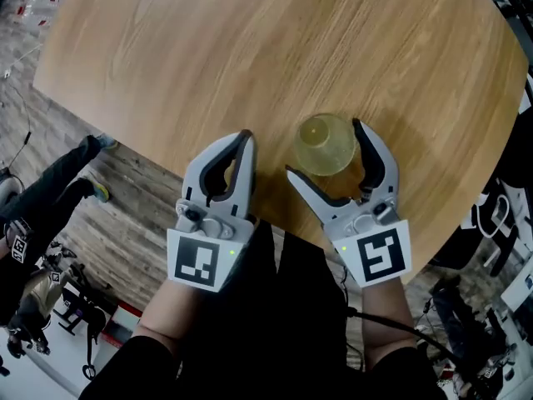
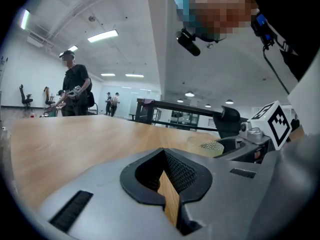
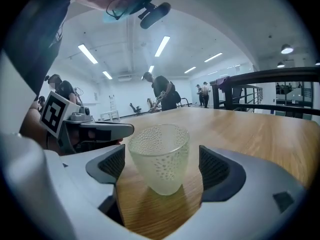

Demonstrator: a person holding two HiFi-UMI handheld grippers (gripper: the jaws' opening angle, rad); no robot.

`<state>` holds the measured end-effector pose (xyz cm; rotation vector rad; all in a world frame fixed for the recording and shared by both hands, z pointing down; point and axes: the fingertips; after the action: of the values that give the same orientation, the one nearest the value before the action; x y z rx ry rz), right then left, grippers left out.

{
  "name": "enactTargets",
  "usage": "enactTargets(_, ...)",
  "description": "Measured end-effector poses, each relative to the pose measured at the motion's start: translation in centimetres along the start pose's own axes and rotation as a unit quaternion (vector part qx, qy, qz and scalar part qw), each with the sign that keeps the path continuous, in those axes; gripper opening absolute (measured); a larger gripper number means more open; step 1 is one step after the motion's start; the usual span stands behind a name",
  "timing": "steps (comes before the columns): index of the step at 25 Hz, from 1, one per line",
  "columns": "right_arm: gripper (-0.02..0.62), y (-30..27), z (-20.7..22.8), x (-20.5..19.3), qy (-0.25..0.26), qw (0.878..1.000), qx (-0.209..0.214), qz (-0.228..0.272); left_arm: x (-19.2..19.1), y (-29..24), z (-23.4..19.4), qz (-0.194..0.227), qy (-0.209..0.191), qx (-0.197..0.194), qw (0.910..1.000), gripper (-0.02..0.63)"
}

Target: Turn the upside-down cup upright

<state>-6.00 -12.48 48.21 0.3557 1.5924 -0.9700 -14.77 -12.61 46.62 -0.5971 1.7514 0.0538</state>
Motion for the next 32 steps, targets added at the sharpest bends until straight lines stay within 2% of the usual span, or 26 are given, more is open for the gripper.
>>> enactTargets(10,0.403,-2.7,-0.8,0.1,0.06,0.998,0.012,0.033,-3.5,-0.3,-1.4,-0.019,0.024,-0.021,0.9993,0.008)
enactTargets(16,0.403,-2.3,-0.5,1.0,0.092,0.995,0.002,0.043,-3.9,-0.6,-0.5,-0.019,-0.002,-0.039,0.999,0.008)
enactTargets(32,0.399,-1.7,-0.7,2.6,0.096,0.993,-0.027,0.06,-4.0,0.4,-0.8,-0.019,-0.012,-0.053,0.9983,0.008)
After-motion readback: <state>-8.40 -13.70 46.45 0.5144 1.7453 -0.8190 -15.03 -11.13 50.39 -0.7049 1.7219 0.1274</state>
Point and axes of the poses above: the fingertips, and each gripper's own axes: y backward along the fingers, z to its right, x out of its top, and after that the axes turned 7 degrees about y, right-handed
